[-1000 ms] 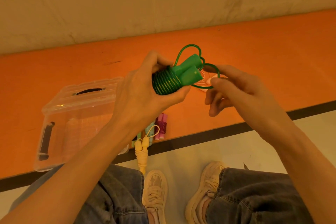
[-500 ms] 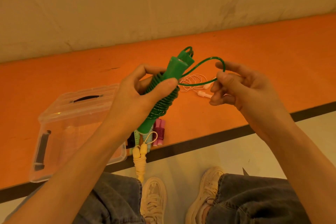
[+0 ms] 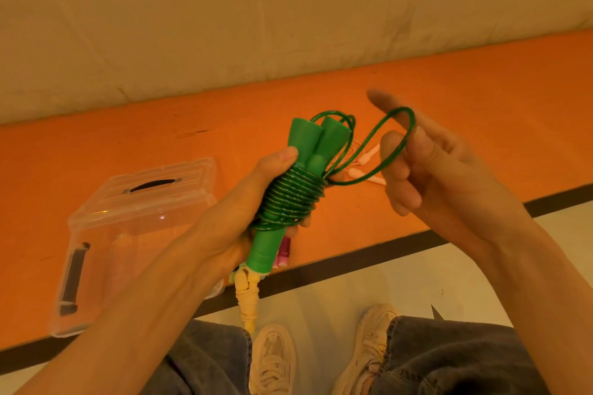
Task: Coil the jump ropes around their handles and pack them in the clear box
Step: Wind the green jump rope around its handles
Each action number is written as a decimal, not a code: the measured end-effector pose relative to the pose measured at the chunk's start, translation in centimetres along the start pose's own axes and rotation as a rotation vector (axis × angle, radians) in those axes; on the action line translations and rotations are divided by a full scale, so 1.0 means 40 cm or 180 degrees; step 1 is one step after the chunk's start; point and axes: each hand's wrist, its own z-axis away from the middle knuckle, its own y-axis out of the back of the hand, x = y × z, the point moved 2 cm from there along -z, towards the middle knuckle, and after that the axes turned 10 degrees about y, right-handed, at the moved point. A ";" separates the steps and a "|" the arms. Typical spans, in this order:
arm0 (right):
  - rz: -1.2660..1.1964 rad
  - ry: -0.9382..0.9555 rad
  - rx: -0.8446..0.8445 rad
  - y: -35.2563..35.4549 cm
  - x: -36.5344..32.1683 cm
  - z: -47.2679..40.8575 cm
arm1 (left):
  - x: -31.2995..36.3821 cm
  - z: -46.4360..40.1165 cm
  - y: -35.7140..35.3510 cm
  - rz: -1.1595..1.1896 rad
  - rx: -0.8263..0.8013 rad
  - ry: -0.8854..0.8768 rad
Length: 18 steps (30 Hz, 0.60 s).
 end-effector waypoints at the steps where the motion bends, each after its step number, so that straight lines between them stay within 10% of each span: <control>1: 0.0159 0.0084 -0.0017 -0.001 0.001 0.000 | -0.002 0.000 -0.003 -0.0008 -0.0015 0.0019; 18: 0.1054 -0.0084 0.0736 -0.015 0.008 0.004 | 0.008 -0.013 0.006 -0.0077 0.0260 -0.0410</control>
